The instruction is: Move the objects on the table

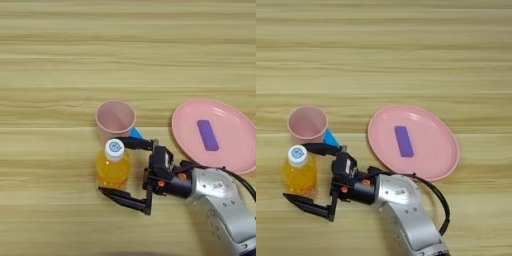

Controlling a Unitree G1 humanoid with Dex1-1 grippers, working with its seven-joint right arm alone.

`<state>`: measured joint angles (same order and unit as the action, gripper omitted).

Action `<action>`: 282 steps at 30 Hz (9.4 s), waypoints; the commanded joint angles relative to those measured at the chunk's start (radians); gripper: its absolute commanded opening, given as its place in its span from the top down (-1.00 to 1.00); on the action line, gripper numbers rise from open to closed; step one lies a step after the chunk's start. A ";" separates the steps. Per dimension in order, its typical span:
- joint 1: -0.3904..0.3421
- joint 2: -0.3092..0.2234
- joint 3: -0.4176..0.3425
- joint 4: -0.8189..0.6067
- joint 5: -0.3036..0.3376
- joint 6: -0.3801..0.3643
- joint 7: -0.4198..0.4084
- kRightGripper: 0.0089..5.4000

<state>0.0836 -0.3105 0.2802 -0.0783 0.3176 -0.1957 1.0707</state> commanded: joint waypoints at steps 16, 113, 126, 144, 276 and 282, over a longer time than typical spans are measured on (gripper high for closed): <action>-0.056 -0.048 -0.209 -0.315 0.309 0.158 -0.062 -0.99; -0.199 -0.161 -0.430 0.380 -0.122 0.402 -0.445 -0.16; -0.190 -0.150 -0.412 0.371 -0.113 0.401 -0.423 0.34; -0.202 -0.124 -0.441 0.302 -0.096 0.343 -0.442 0.48; -0.252 -0.089 -0.353 0.199 -0.189 0.509 -0.522 -0.98; -0.280 -0.054 -0.313 0.209 -0.196 0.515 -0.524 -0.98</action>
<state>-0.1211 -0.3645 -0.0438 0.1608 0.1259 0.3358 0.5575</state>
